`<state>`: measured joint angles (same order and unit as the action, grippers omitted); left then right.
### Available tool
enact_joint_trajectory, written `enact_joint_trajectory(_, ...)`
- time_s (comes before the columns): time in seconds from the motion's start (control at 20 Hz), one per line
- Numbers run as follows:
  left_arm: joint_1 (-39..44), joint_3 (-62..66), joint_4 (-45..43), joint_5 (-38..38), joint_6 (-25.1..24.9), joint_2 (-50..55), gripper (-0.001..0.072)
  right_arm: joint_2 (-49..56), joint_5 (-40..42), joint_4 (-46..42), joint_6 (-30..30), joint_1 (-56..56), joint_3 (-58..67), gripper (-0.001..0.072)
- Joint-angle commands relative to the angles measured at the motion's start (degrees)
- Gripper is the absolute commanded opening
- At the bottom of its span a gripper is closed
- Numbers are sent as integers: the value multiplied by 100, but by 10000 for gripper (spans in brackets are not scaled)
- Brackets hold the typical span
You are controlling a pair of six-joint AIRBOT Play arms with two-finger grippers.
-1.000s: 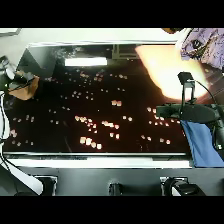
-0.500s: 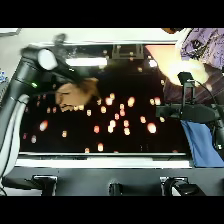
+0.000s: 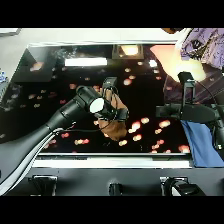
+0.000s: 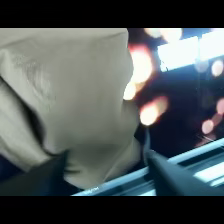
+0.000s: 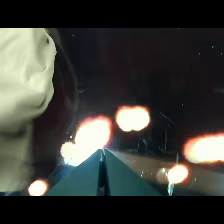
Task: Fold the clothes and pants, and hang the long-sleeved shirts on hangers.
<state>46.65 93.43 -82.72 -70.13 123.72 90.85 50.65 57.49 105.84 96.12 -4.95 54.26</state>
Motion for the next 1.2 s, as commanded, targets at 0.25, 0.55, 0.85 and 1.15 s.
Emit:
enact_joint_trajectory(0.25, -2164, -221, 26, -804, -1130, -1543, 629, -4, -682, 2, 9, -7, 7, 32)
enact_joint_trajectory(0.55, -3862, -234, 20, -1244, -1856, -2118, 628, -4, -398, 72, -595, -7, 0, 32)
enact_joint_trajectory(0.85, -4107, -236, 24, -1239, -1770, -2098, 627, 501, -374, 1794, -518, -7, -1322, 451)
enact_joint_trajectory(1.15, -4098, -254, 22, -1263, -1768, -1945, 677, 2028, -315, 3816, 1095, -111, -1923, 483)
